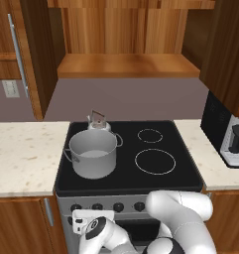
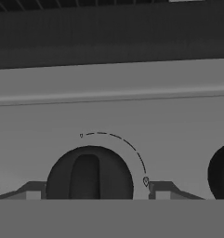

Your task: Pick the kettle from the cabinet and place it on a stove burner. Then pick the pot from the counter and place it on another stove burner. Finally, turn both burners on.

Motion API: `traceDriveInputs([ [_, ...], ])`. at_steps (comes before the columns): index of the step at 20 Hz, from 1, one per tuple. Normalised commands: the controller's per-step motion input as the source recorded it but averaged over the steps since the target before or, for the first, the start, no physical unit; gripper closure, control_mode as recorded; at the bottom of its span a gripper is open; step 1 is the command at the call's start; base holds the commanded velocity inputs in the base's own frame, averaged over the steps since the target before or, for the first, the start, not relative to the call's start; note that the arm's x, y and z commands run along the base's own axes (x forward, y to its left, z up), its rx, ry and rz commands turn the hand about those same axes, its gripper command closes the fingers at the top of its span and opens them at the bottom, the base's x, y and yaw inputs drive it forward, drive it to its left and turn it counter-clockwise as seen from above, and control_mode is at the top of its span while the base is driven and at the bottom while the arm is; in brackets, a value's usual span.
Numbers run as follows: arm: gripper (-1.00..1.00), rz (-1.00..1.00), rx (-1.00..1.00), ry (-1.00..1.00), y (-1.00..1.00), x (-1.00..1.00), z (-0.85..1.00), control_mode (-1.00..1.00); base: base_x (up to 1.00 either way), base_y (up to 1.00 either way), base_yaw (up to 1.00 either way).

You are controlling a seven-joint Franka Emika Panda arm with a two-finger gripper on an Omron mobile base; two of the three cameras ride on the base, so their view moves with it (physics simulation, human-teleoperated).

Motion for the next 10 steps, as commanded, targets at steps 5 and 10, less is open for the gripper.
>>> traceDriveInputs([
  [5,1.0,0.0,0.0,0.0,0.0,0.04,0.0,-1.0,0.0,0.0,0.0],
  [10,1.0,0.0,0.0,0.0,-0.04,0.01,0.0,-1.0,0.0,0.0,0.0],
])
